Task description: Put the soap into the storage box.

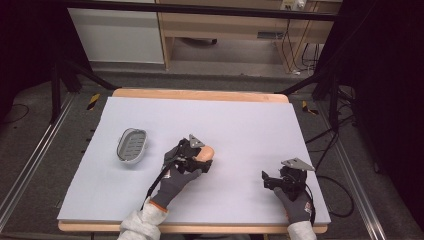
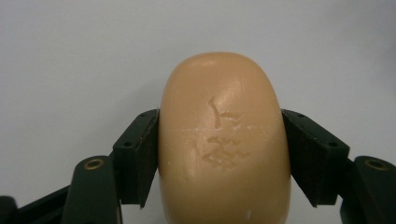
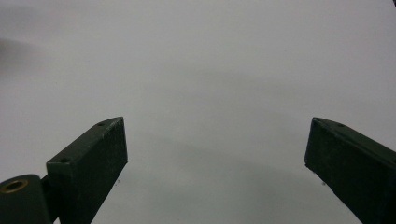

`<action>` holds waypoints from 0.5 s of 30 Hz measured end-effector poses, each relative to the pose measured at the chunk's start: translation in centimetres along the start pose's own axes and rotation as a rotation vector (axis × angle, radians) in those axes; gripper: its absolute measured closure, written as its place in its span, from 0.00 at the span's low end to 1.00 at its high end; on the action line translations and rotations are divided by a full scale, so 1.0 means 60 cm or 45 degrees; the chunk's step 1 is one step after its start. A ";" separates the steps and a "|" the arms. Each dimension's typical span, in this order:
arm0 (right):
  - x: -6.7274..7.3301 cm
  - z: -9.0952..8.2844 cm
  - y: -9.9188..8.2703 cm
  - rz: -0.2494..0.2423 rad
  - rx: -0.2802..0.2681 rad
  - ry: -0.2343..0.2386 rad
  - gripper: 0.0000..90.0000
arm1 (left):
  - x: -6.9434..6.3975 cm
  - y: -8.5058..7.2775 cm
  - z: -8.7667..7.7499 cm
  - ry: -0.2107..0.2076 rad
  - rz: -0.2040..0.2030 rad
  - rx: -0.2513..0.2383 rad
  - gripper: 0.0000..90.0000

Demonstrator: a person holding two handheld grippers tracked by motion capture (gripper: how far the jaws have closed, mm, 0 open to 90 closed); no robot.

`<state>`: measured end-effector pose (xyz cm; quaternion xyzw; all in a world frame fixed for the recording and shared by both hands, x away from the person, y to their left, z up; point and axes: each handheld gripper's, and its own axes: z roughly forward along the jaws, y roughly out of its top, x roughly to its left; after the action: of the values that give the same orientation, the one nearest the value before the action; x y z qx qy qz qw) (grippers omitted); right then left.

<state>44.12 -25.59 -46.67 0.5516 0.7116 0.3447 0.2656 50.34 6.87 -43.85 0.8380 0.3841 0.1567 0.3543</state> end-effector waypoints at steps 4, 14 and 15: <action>0.000 0.000 0.000 0.001 -0.001 -0.002 0.07 | 0.007 -0.001 -0.015 -0.005 -0.008 -0.017 0.35; 0.000 0.000 0.000 -0.004 -0.002 -0.003 0.07 | 0.019 -0.006 -0.057 -0.004 -0.023 -0.072 0.35; 0.000 0.000 0.000 0.001 -0.001 -0.002 0.07 | 0.021 -0.007 -0.062 -0.003 -0.027 -0.082 0.35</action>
<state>44.10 -25.58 -46.66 0.5522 0.7109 0.3447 0.2662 48.95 9.78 -41.53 0.8224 0.3872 0.1641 0.3831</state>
